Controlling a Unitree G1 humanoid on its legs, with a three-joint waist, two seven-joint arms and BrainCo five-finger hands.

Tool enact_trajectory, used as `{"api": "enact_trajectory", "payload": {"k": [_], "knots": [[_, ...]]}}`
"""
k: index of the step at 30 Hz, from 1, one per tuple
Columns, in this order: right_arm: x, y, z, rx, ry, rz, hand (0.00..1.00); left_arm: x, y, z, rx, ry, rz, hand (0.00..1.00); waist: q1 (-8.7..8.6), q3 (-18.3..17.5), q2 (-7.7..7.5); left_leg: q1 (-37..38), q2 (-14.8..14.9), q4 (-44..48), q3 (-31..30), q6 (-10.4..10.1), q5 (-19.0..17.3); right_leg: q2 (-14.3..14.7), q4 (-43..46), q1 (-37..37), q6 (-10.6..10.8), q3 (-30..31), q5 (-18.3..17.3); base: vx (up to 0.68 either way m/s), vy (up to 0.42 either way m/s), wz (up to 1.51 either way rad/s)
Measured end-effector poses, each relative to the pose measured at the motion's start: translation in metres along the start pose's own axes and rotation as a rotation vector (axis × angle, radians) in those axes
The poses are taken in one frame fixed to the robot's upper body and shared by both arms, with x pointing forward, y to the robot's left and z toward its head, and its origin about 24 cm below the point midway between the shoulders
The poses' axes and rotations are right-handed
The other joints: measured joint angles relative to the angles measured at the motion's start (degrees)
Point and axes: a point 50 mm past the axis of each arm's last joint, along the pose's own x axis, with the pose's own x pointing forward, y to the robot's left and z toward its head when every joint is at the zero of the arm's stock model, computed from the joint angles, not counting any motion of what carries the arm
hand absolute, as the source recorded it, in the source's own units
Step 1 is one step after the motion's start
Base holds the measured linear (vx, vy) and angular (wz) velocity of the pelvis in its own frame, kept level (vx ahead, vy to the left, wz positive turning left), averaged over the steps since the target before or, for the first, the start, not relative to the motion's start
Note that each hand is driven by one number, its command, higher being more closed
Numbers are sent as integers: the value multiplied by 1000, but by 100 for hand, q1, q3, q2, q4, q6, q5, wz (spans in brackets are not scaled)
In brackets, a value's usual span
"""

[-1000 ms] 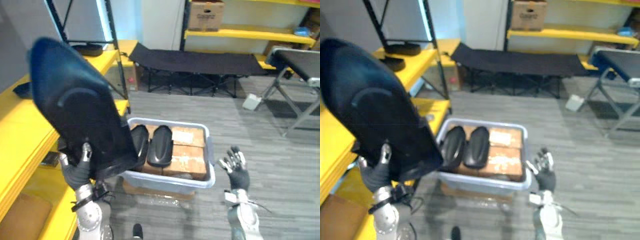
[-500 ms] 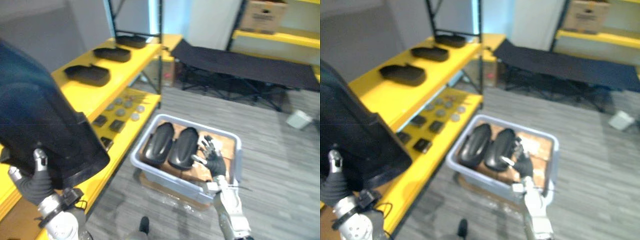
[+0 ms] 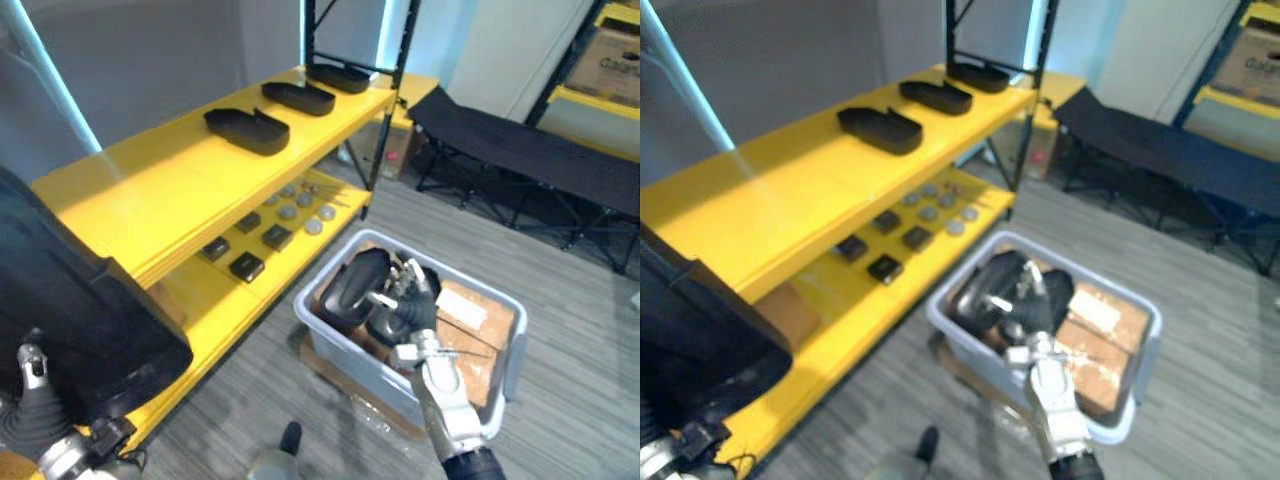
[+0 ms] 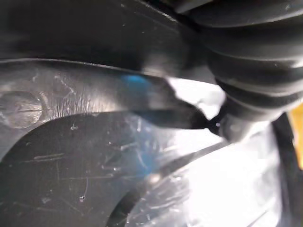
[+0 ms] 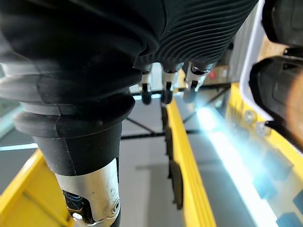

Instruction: Walk over and take plastic housings, then place them on the shelf

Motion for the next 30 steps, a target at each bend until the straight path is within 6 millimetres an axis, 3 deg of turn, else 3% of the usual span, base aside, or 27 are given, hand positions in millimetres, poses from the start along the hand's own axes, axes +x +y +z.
{"api": "enact_trajectory", "payload": {"k": [3, 7, 10, 11, 12, 14, 16, 19, 23, 26, 27, 28, 30], "knots": [[-1, -2, -1, -26, 7, -6, 0, 0, -9, -1, -26, 5, -57, 100, -36, 131, -13, -25, -33, -26, 30, 54, 40, 21, 22, 205, 46, -422, -114, -80, 15, 68], [0, -1, 7, -34, -30, 2, 0, 0, -19, 2, -55, 1, -103, 100, -54, 242, 43, -125, -68, -24, 175, 59, 41, -48, 309, 155, 51, -459, -435, -67, 24, 49], [-4, -9, 12, -38, -54, -4, 0, 3, -35, 6, -100, -24, -189, 100, -189, 300, 66, -138, -267, -23, -20, 240, 180, -95, 968, -37, -101, 447, -915, -39, -4, 63], [-7, -12, 13, -40, -58, -11, 0, 4, -41, 7, -115, -31, -215, 100, -238, 303, 66, -140, -327, -25, -146, 259, 196, -82, 1041, -30, -133, 744, -920, 24, -2, 117], [-13, -21, 14, -53, -59, -40, 0, 7, -55, 9, -153, -53, -290, 100, -397, 318, 72, -142, -430, -25, -409, 252, 205, -57, 1319, -65, -130, 1315, -894, 26, 8, 111], [-15, -34, 19, -68, -79, -75, 0, 14, -74, 15, -175, -112, -407, 100, -544, 325, 45, -209, -407, -25, -548, 248, 201, 58, 1753, -222, -181, 2027, -919, 37, -26, 115], [-16, -40, 24, -79, -110, -83, 0, 18, -81, 13, -177, -116, -443, 100, -531, 333, 23, -216, -434, -20, -651, 248, 201, 82, 1741, -191, -215, 2119, -947, 47, -69, 47], [-14, -34, 35, -76, -170, -25, 0, 18, -80, 3, -156, -65, -434, 100, -490, 338, 33, -263, -455, 3, -635, 167, 317, 95, 1396, -57, -203, 2118, -1044, 44, -87, -6], [-14, -33, 36, -82, -175, 0, 0, 12, -82, -11, -135, 25, -458, 100, -530, 432, 159, -339, -436, 4, -628, 82, 521, 167, 1198, 25, -116, 2106, -1305, -54, -98, 5], [-17, -40, 37, -118, -169, 14, 0, 4, -86, -19, -136, 85, -509, 100, -678, 535, 402, -408, -251, 5, 84, 195, 265, 302, 1040, 167, -55, 1791, -1421, -149, -64, 48], [-20, -46, 36, -138, -156, 2, 0, 1, -90, -23, -141, 104, -533, 100, -757, 623, 356, -451, -185, 6, 435, 106, -140, 234, 979, 183, -136, 1621, -1397, -152, 18, 54], [-22, -49, 35, -137, -149, -16, 0, -1, -88, -26, -134, 121, -535, 100, -744, 633, 347, -547, -101, 227, 774, 235, -209, 137, 974, 126, -214, 1568, -1405, -148, 32, 36], [-24, -53, 35, -142, -157, -29, 0, -2, -82, -28, -114, 134, -522, 100, -739, 615, 401, -567, 11, 980, 928, 279, -251, 108, 996, 82, -211, 1638, -1415, -58, 25, -8]]}}
